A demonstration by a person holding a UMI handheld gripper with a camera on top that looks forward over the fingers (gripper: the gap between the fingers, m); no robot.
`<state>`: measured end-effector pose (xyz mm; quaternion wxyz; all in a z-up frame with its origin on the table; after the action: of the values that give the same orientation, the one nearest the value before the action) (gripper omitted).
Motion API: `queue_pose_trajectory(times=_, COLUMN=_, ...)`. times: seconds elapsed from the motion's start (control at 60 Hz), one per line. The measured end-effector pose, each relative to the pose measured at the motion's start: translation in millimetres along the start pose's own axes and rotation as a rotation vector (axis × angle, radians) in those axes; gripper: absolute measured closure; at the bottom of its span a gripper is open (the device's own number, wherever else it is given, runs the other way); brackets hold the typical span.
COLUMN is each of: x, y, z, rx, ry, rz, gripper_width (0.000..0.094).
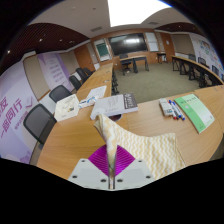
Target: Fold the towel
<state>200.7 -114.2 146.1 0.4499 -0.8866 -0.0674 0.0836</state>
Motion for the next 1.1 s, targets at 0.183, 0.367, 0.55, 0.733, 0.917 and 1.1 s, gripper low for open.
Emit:
queue_pose_trajectory(times=0.183, x=90, y=24, z=-9, rx=-0.041, ry=0.074, rz=0.039, gripper_width=0.088)
queue_pose_trajectory(times=0.367, x=173, y=78, z=4, rx=-0.143, ry=0.137, rz=-0.012, gripper_width=0.0599)
queue_pose_trajectory(times=0.55, x=206, y=53, z=-33, rx=-0.091, ry=0.199, rz=-0.153, gripper_width=0.0084)
queue_pose_trajectory(times=0.733, x=175, y=21, z=-94, rx=-0.052, ry=0.195, rz=-0.228, gripper_width=0.0083)
queue_pose_trajectory(times=0.917, x=130, y=12, z=-161, rx=-0.041, ry=0.22, rz=-0.242, gripper_width=0.0081)
queue_pose_trajectory(times=1.1, x=86, y=28, z=-238, rx=-0.022, ry=0.273, rz=-0.246, gripper_width=0.008)
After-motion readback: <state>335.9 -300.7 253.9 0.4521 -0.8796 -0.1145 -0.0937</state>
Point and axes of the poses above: the point between the fingertips, and its own axes, seen from behind it with the camera up: x to the right, y down, z forward, the way the camera looks, the point moved 3 cm from there along -z, backward, against the way the camera looks, and after that the axes turned 14 degrees about -z, right-handed, at the moved point
